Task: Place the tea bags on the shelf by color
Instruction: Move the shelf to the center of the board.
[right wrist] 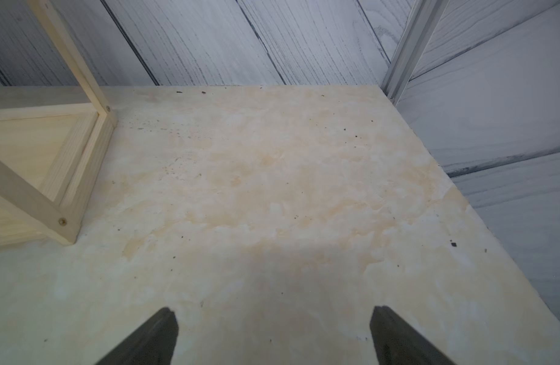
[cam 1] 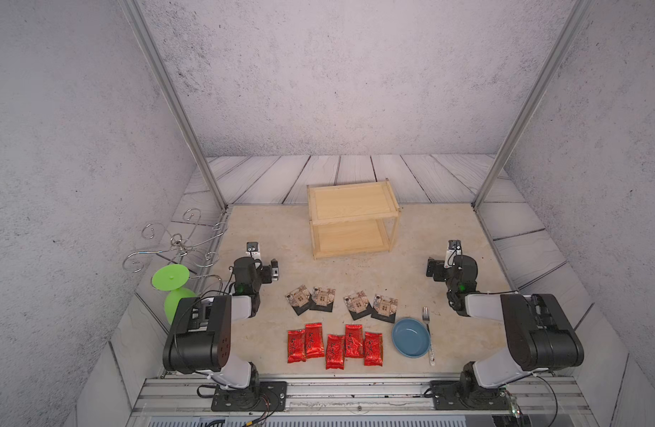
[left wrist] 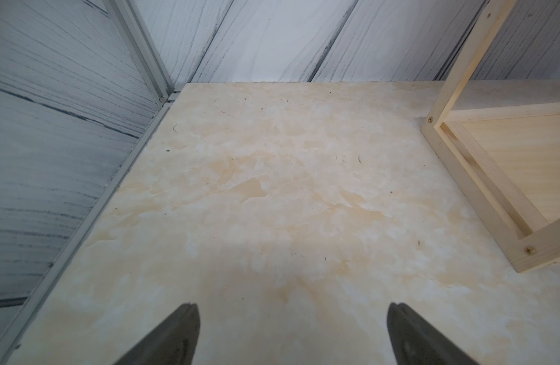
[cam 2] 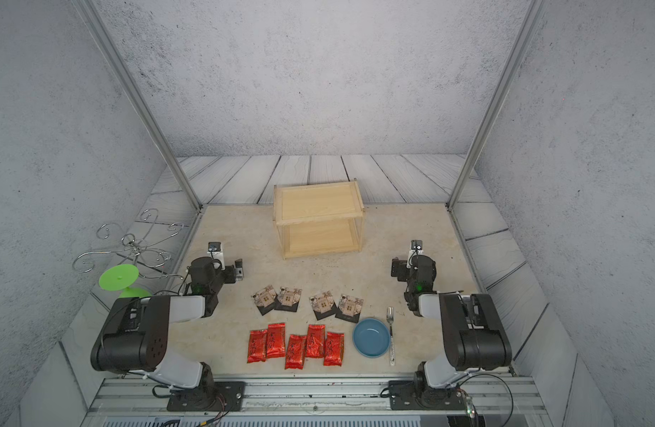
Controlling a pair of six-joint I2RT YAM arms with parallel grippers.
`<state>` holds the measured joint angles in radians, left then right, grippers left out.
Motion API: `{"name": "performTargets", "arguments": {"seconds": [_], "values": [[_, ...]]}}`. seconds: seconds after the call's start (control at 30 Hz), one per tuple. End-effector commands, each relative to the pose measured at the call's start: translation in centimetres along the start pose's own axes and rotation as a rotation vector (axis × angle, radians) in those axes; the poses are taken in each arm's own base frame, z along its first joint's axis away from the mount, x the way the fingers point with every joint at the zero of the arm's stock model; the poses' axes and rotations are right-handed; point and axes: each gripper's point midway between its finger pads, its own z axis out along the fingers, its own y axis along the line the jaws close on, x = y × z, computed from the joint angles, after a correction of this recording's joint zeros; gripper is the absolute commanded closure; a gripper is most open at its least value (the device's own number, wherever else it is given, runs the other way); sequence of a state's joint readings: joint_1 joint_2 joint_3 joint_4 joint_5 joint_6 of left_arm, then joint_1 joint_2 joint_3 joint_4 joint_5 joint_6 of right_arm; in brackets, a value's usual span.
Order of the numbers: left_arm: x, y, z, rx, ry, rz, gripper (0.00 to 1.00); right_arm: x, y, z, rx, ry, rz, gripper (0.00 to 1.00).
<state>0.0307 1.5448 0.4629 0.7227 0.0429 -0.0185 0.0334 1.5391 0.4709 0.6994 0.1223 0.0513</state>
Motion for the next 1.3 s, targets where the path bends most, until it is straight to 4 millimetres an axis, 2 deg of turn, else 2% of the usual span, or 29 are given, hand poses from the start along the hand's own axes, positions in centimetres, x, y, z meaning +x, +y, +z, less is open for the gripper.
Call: {"name": "performTargets", "arguments": {"seconds": [0.0, 0.47, 0.53, 0.6, 0.63, 0.7, 0.77, 0.83, 0.9, 0.97, 1.0, 1.13, 1.27], "values": [[-0.8, 0.1, -0.2, 0.003, -0.025, 0.000, 0.02, -0.2, 0.0, -0.1, -0.007, -0.005, -0.004, 0.00], [-0.8, 0.1, -0.2, 0.002, -0.025, 0.000, 0.02, -0.2, -0.1, -0.1, -0.004, -0.005, -0.002, 0.00], [-1.0, 0.3, -0.3, -0.012, -0.035, 0.001, 0.02, -0.5, -1.3, -0.5, 0.072, -0.020, 0.024, 0.00], [-2.5, 1.9, -1.1, -0.115, -0.066, -0.028, 0.02, -1.9, -2.7, -1.7, 0.153, -0.074, 0.047, 0.00], [-2.8, 3.4, -1.9, -0.217, -0.028, -0.060, 0.02, -2.4, -3.2, -2.6, 0.198, -0.060, 0.055, 0.00], [-2.9, 5.7, -2.9, -0.376, 0.098, -0.158, 0.02, -3.2, -4.8, -4.7, 0.296, 0.053, 0.183, 0.00], [-3.3, 6.4, -3.4, -0.441, 0.217, -0.180, 0.02, -5.6, -4.9, -6.4, 0.304, 0.099, 0.247, 0.00], [-4.3, 6.5, -3.6, -0.468, 0.278, -0.238, 0.02, -7.7, -3.8, -7.6, 0.241, 0.085, 0.319, 0.00], [-5.7, 5.5, -3.7, -0.452, 0.321, -0.301, 0.03, -9.3, -2.4, -8.2, 0.152, 0.060, 0.383, 0.00], [-7.7, 3.8, -3.6, -0.382, 0.326, -0.363, 0.14, -10.7, -0.7, -8.1, 0.064, 0.070, 0.419, 0.01], [-8.9, 2.7, -3.5, -0.344, 0.322, -0.397, 0.16, -11.6, 0.3, -7.7, 0.025, 0.089, 0.412, 0.02], [-14.2, -3.1, -3.2, -0.162, 0.299, -0.376, 0.14, -14.7, 2.7, -5.2, -0.066, 0.175, 0.358, 0.04], [-16.7, -7.4, -3.4, -0.028, 0.288, -0.348, 0.14, -16.8, 4.3, -2.9, -0.129, 0.200, 0.325, 0.04]]}}
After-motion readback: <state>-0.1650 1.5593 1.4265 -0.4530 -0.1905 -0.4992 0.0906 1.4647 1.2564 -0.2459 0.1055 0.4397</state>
